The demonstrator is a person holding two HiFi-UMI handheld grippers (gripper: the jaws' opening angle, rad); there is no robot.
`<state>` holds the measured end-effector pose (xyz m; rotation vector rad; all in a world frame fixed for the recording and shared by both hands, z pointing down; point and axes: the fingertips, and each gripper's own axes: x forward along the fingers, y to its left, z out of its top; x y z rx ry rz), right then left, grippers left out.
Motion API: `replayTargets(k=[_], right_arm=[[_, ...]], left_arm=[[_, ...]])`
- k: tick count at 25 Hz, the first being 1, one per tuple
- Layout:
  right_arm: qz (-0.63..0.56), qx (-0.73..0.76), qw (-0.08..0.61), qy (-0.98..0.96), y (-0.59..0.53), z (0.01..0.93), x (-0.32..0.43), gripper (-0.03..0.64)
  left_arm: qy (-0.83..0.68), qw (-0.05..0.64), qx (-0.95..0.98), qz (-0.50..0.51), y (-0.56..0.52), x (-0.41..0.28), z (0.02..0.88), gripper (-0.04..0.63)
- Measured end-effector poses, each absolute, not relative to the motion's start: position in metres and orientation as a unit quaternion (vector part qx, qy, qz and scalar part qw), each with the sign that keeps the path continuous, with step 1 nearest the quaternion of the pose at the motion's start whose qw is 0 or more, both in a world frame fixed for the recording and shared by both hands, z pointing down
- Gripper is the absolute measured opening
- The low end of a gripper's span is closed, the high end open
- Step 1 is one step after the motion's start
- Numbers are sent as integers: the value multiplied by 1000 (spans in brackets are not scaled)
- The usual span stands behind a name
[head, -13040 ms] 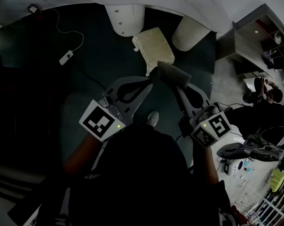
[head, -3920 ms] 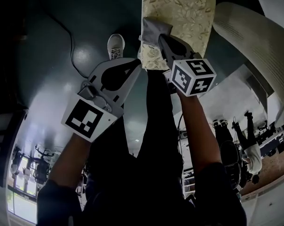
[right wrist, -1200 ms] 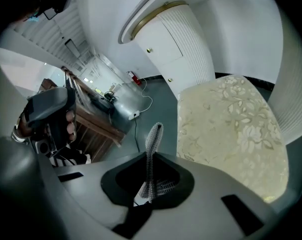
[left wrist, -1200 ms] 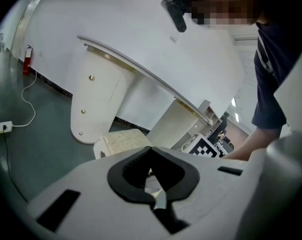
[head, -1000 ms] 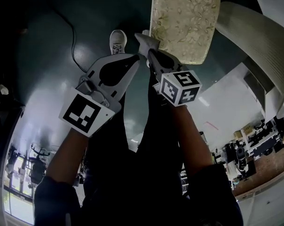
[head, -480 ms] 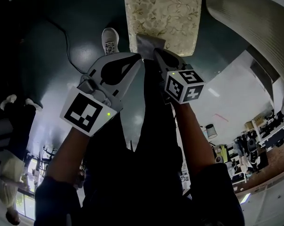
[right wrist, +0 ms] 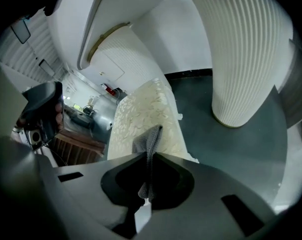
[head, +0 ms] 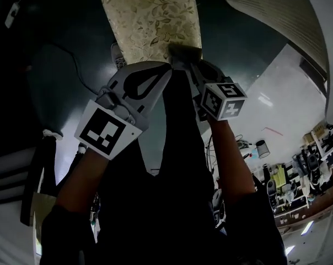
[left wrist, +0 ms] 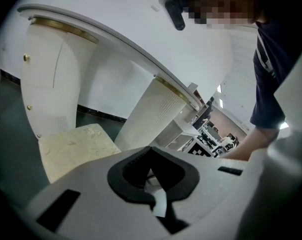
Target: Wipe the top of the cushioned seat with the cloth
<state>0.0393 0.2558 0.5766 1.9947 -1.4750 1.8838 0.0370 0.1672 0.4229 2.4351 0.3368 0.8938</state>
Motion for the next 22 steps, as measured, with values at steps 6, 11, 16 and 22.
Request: replayTargets(k=[6,11,16,22], right_arm=[[610,656,3,-445,291,581,75,32],[611,667,-10,-426,310,584,99,32],[601,683,-17,-414,318,580,125,32],[590,693,-14,-415,305,552,140,32]], left_arm=[[151,250,895,336,194,76,420,6],[167,246,891,343,208,97,423,6],[180,240,889,346,216,111,420,6],[179,225,896,338,201,115,396,6]])
